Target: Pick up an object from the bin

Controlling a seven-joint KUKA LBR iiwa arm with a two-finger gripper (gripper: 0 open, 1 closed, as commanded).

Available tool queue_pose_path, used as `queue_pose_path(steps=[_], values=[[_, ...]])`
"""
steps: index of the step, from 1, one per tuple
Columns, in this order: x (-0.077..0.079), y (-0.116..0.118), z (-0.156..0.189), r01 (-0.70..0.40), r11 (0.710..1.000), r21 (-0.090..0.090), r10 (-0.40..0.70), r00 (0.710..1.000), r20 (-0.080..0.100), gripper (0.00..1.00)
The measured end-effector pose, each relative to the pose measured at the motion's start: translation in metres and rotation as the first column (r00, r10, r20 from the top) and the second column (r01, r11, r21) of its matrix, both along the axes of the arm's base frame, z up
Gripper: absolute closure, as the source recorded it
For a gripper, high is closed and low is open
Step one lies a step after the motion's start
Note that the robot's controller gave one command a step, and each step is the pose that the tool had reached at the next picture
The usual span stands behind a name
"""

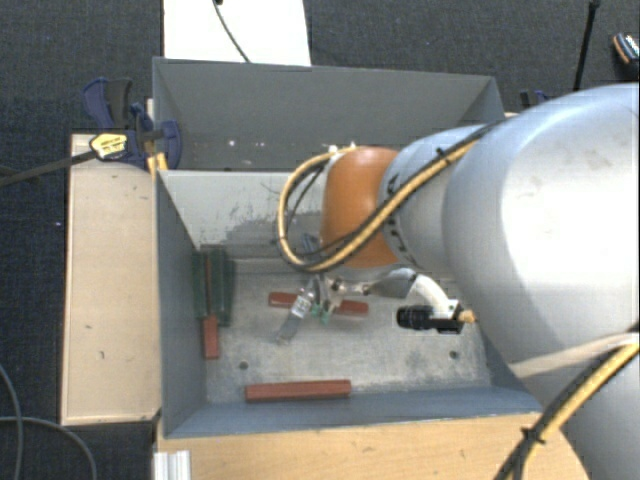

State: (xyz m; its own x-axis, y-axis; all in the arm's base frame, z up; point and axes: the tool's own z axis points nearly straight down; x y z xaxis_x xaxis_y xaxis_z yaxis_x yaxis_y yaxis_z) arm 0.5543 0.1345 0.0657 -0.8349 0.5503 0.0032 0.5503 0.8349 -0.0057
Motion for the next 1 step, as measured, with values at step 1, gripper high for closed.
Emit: queue_pose_path(steps=[1], values=[[0.0019, 0.0024, 0.0048, -0.006, 1.000, 0.003, 0.006, 1.000, 0.008, 1.00]])
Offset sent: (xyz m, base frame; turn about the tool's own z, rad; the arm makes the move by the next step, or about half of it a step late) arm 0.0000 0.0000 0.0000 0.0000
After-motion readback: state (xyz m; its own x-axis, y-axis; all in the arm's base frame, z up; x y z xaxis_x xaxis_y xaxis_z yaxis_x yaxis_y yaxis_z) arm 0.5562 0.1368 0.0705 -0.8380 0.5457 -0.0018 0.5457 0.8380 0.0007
